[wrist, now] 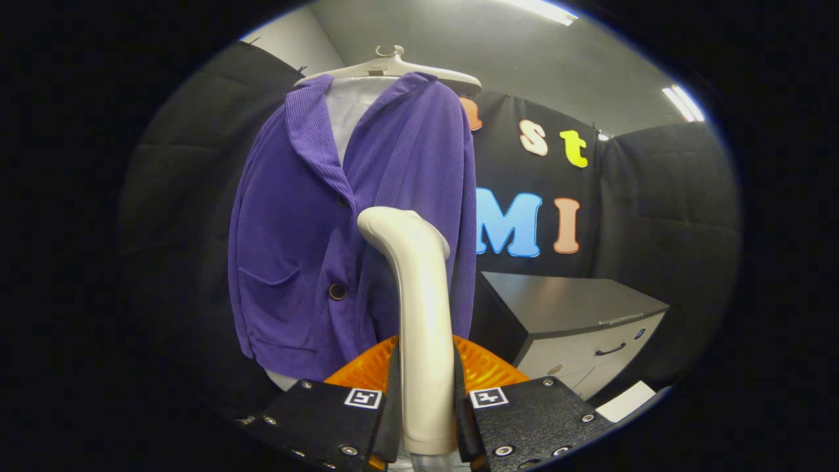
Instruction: Iron the clothes twice with a garment steamer, once on the left side and once on the right side.
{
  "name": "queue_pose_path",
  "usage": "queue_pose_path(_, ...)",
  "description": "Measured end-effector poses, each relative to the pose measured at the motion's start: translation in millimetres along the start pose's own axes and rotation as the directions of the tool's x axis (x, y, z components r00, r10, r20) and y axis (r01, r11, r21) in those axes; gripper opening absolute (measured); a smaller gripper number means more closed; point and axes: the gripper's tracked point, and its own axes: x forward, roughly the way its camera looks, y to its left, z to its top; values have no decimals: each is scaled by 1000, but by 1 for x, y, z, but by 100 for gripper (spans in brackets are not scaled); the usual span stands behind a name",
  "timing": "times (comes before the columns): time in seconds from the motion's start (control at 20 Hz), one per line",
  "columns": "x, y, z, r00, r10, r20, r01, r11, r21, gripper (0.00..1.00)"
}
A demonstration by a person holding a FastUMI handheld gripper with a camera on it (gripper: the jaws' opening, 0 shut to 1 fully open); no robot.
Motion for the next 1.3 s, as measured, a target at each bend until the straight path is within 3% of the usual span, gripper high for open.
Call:
queue_pose_path(0.9, -12, -10, -102, 977, 73, -199, -73, 997, 9, 34)
queue_pose_path(1.3, -41, -13, -189, 904, 113, -413, -116, 993, 17, 34)
